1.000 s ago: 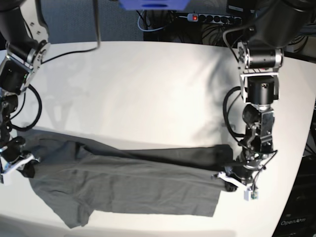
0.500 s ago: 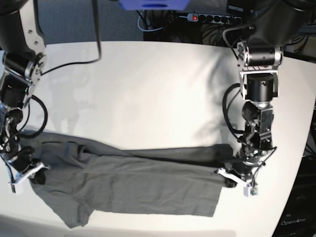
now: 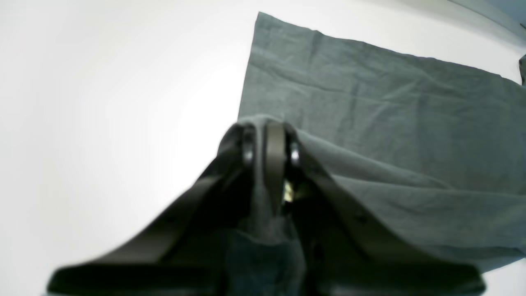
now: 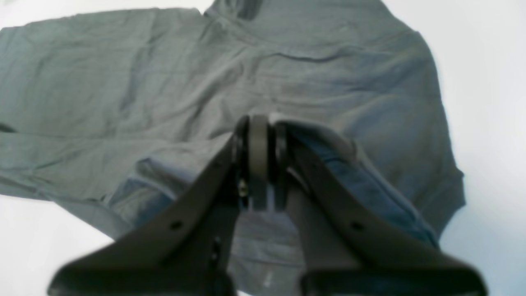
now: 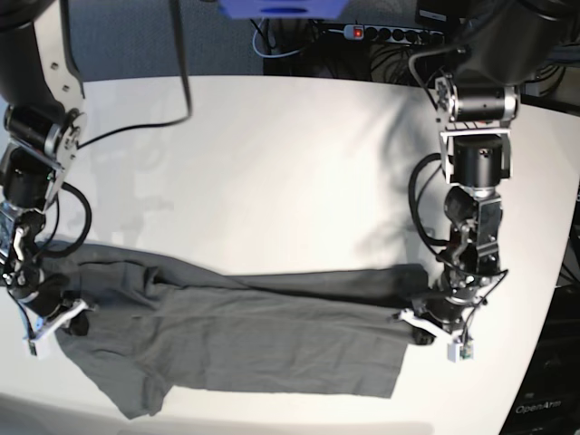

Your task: Fold the T-shirt properly

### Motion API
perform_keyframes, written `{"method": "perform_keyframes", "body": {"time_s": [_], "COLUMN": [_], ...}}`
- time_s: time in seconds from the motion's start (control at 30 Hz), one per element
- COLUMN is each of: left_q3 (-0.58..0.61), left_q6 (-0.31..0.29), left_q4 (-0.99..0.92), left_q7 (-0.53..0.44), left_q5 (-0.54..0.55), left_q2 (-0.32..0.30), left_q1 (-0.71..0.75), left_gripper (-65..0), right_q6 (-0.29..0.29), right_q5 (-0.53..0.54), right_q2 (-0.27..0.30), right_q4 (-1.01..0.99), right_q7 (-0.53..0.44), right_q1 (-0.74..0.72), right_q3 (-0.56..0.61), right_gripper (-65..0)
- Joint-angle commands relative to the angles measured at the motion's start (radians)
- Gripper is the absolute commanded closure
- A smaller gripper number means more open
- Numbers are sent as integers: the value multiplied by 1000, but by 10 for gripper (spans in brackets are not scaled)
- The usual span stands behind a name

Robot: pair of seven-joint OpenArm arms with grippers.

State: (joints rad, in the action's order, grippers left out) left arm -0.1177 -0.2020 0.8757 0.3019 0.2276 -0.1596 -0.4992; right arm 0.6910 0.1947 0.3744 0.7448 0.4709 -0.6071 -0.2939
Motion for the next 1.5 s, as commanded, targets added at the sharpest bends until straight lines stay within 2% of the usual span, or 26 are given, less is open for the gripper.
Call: {"method": "perform_keyframes", "body": {"time_s": [0.0,0.37,0.43,0.67,0.77,1.2,1.3,1.37,1.47], "left_q3": [-3,-3,-3,-3,-3,-3,-3,-6,-4], "left_q6": [-1,-1,-1,-1,-1,0,2,5,5], "left_q4": [17,26,26,27,27,26,26,27,26], "left_q7": [-28,-27,-25,-27,-27,-27,-28,-28,-28], "left_q5": [5,5,5,6,5,5,5,5,5], "left_q2": [-5,-5,-5,-5,-5,-11,-11,-11,-10], "left_q1": [-36,-17,-17,-2,-2,-5,-11,-31,-39], "left_gripper": [-25,-25,-25,-25,-25,-26,-33,-82,-223], "right_q6": [7,7,-32,-287,-327,-340,-340,-340,-340], "right_q5": [19,19,19,19,19,19,19,19,21], "right_q2": [18,15,15,-1,-5,-7,-7,-7,-7], "right_q4": [17,17,17,17,17,17,17,17,17], "right_q7": [-28,-19,-16,-18,-19,-19,-19,-22,-25], "right_q1": [-49,-55,-55,-55,-55,-49,-47,-41,-29], "right_q3": [-1,-6,-5,-8,-9,-3,-8,-8,-9], "right_gripper": [-15,-15,-15,-15,-15,-17,-74,-123,-209]}}
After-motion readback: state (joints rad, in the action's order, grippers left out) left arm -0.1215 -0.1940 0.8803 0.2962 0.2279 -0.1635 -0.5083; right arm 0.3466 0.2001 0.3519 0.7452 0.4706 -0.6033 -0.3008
